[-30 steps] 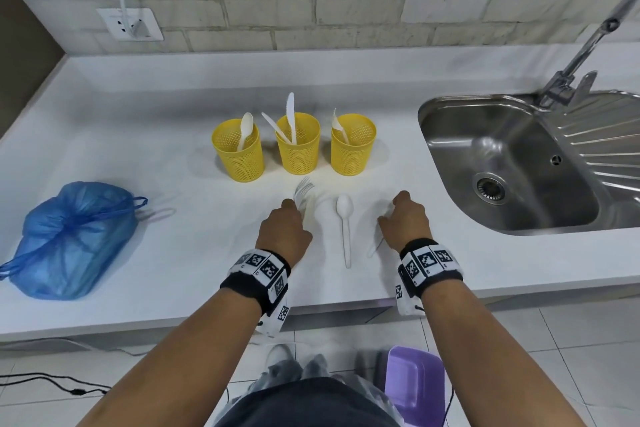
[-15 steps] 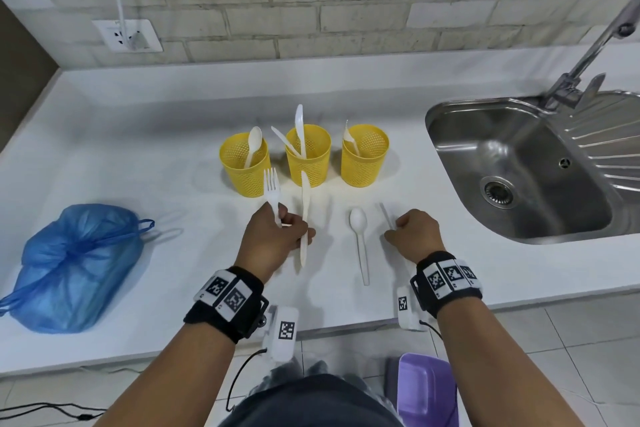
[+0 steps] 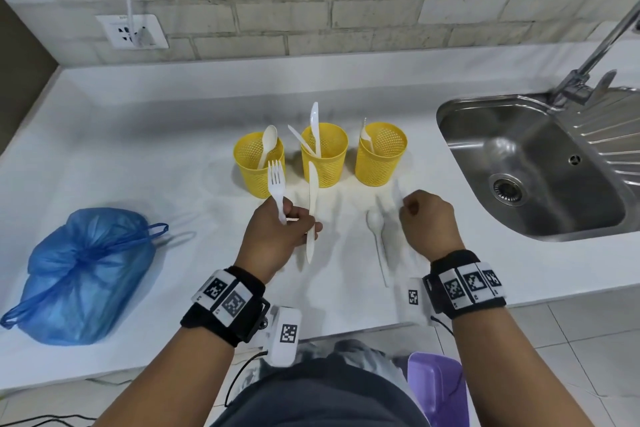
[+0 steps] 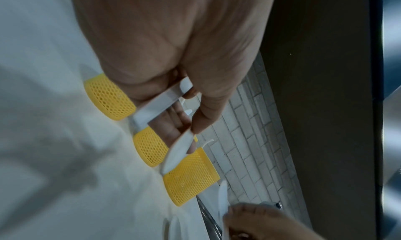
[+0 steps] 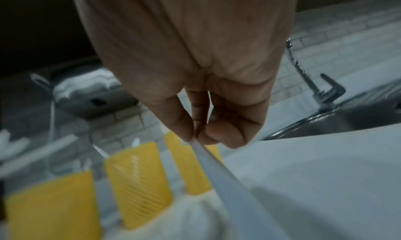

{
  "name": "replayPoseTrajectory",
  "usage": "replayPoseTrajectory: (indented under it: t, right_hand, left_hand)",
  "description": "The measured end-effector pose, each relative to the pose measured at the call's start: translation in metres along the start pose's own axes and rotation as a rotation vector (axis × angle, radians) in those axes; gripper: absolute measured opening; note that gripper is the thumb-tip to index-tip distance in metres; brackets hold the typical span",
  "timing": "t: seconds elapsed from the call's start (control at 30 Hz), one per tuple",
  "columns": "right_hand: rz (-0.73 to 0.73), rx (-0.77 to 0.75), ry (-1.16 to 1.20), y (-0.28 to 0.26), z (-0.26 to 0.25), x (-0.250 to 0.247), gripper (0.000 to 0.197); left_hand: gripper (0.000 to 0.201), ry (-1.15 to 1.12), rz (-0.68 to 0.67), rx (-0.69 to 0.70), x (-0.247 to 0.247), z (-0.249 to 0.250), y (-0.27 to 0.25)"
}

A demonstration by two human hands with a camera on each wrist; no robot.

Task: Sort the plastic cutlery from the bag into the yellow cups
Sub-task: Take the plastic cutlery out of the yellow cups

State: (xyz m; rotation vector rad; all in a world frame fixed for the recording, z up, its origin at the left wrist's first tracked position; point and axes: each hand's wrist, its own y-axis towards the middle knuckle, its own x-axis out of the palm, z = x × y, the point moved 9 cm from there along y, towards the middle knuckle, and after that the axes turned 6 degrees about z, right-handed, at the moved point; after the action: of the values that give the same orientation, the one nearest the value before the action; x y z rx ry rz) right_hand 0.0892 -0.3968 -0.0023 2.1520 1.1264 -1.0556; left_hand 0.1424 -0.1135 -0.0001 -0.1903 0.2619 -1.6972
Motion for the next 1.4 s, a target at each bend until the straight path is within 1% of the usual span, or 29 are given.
replayPoseTrajectory:
  t: [0.07, 0.13, 0.2, 0.3, 0.43, 0.53, 0.63, 0.7, 0.73, 0.83, 0.9, 1.0, 1.07, 1.1, 1.17, 1.23, 1.27, 1.4]
  right_hand:
    - [-0.008, -0.045, 0.126, -0.007, -0.029, -0.003, 0.006]
    - [-0.056, -0.060, 0.300, -0.015, -0.055, 0.001, 0.004]
    - [-0.114, -0.018, 0.473, -0.023, -0.074, 0.006, 0.002]
    - [-0.195, 0.022, 0.624, -0.032, -0.096, 0.016, 0.005]
    - [-0.266, 0.002, 0.673, -0.035, -0.112, 0.027, 0.017]
    - [-0.271, -0.008, 0.666, -0.033, -0.116, 0.032, 0.018]
    - [-0.267, 0.012, 0.678, -0.031, -0.117, 0.036, 0.014]
    - [-0.275, 0.035, 0.696, -0.031, -0.116, 0.040, 0.014]
    - [-0.276, 0.043, 0.695, -0.031, -0.116, 0.042, 0.016]
    - [-0.281, 0.063, 0.708, -0.031, -0.117, 0.045, 0.018]
    - [-0.286, 0.083, 0.727, -0.031, -0.118, 0.044, 0.019]
    - [-0.259, 0.101, 0.682, -0.029, -0.109, 0.036, 0.017]
    - [-0.224, 0.123, 0.589, -0.022, -0.091, 0.031, 0.017]
    - [-0.215, 0.123, 0.507, -0.017, -0.081, 0.030, 0.017]
    - [-0.215, 0.077, 0.281, -0.009, -0.063, 0.030, 0.021]
    - [-0.228, 0.036, 0.064, -0.005, -0.047, 0.032, 0.029]
    - [-0.241, 0.039, -0.015, -0.005, -0.038, 0.035, 0.033]
    - [-0.306, 0.087, -0.189, -0.010, -0.012, 0.050, 0.042]
  left_hand:
    - [0.033, 0.006, 0.001, 0.007, 0.001, 0.004, 0.000]
    - [0.033, 0.013, -0.003, 0.013, 0.004, 0.008, 0.001]
    - [0.031, 0.028, -0.012, 0.024, 0.008, 0.012, 0.000]
    - [0.032, 0.054, -0.032, 0.051, 0.011, 0.018, -0.001]
    - [0.034, 0.146, -0.050, 0.071, 0.008, 0.017, -0.002]
    - [0.027, 0.162, -0.061, 0.071, 0.005, 0.012, 0.000]
    - [0.026, 0.207, -0.069, 0.122, 0.004, 0.017, -0.002]
    - [0.028, 0.183, -0.088, 0.129, 0.004, 0.018, -0.003]
    - [0.025, 0.155, -0.091, 0.123, 0.004, 0.018, -0.004]
    - [0.034, 0.063, -0.073, 0.105, 0.002, 0.015, -0.004]
    - [0.030, 0.034, -0.052, 0.090, -0.001, 0.012, -0.003]
    - [0.032, -0.005, 0.001, 0.064, -0.006, 0.009, -0.002]
    - [0.028, -0.015, 0.014, 0.061, -0.009, 0.010, -0.003]
    - [0.025, -0.018, 0.015, 0.060, -0.009, 0.010, -0.003]
    - [0.027, -0.019, 0.020, 0.060, -0.011, 0.009, -0.003]
    - [0.027, -0.015, 0.022, 0.066, -0.011, 0.009, -0.004]
    - [0.027, -0.013, 0.025, 0.065, -0.011, 0.009, -0.005]
    - [0.027, -0.013, 0.041, 0.055, -0.011, 0.008, -0.007]
